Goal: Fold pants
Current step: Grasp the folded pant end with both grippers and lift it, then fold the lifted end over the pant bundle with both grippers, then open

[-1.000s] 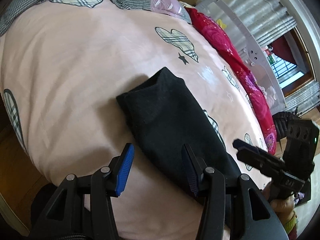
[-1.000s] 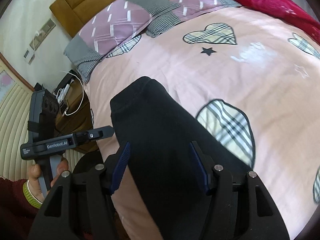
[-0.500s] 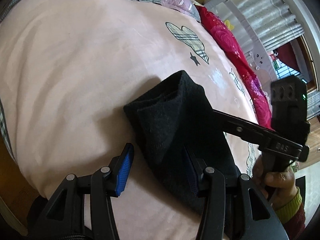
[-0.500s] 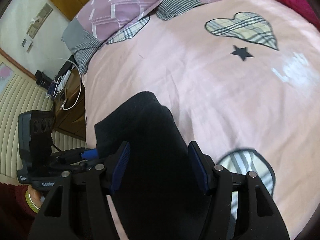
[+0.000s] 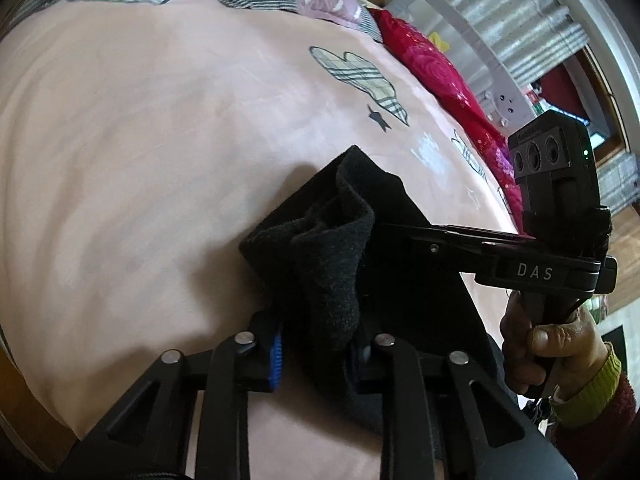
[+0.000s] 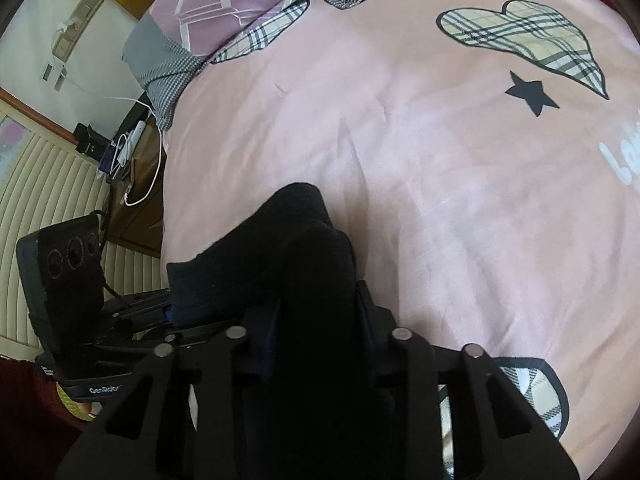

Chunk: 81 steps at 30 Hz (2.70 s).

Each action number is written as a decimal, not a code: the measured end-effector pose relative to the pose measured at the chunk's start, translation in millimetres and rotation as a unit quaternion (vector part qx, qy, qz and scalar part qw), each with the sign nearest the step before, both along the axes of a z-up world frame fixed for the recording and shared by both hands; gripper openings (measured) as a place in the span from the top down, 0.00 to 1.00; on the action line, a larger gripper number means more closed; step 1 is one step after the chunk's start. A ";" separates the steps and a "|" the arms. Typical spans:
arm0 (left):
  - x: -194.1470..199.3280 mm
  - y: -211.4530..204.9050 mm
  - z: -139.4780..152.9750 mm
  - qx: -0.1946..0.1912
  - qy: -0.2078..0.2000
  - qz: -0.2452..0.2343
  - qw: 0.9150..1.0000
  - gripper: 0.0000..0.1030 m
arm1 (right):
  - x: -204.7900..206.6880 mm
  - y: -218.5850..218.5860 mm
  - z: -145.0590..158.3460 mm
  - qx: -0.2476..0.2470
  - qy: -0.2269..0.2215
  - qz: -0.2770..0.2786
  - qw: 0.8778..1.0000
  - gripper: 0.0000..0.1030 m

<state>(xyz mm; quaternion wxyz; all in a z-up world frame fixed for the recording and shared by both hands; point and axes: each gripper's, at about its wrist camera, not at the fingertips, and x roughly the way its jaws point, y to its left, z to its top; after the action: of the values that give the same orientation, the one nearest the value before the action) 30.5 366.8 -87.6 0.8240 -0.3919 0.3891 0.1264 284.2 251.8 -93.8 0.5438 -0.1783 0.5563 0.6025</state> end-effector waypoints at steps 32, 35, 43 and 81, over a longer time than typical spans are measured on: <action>25.4 -166.6 161.7 0.052 -0.158 -0.192 0.967 0.85 | 4.2 -210.6 135.8 0.217 -0.009 -0.120 0.969 0.80; 31.2 -191.9 166.7 0.057 -0.160 -0.217 0.961 0.85 | 7.2 -242.7 138.7 0.233 -0.007 -0.141 0.962 0.80; 43.0 -270.7 169.2 0.088 -0.150 -0.282 0.943 0.85 | 10.4 -317.0 128.1 0.266 0.007 -0.196 0.944 0.80; 51.1 -441.2 61.2 0.168 -0.069 -0.463 0.867 0.61 | -14.7 -484.5 30.1 0.186 0.003 -0.370 0.910 0.73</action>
<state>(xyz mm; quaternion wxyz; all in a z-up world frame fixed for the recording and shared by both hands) 81.5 -74.4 -26.4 0.8660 -0.0296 0.4411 -0.2335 269.5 -232.6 -63.7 0.7493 0.1464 0.4624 0.4510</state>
